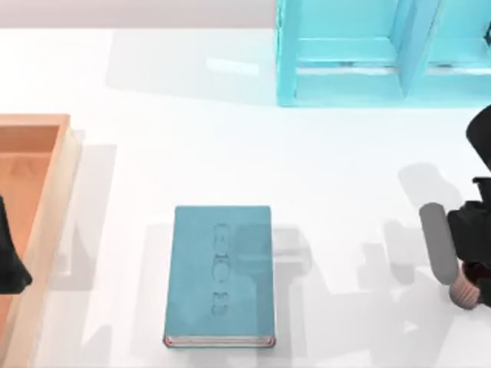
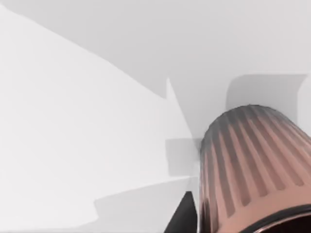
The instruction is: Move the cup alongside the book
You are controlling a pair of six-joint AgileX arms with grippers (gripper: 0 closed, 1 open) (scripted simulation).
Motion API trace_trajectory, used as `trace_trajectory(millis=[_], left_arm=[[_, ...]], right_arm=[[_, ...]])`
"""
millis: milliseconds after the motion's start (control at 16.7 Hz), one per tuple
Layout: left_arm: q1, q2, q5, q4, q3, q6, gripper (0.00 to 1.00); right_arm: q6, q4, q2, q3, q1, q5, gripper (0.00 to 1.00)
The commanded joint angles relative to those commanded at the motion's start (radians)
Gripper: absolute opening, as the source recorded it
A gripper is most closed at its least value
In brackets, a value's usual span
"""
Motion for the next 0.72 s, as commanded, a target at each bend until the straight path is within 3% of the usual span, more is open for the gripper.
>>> trace_trajectory(millis=[720], left_arm=[[0.0,0.0,0.0,0.0,0.0,0.0,1.0]], right_arm=[[-0.002,-0.035,-0.014,0.027,0.0,0.001,0.0]])
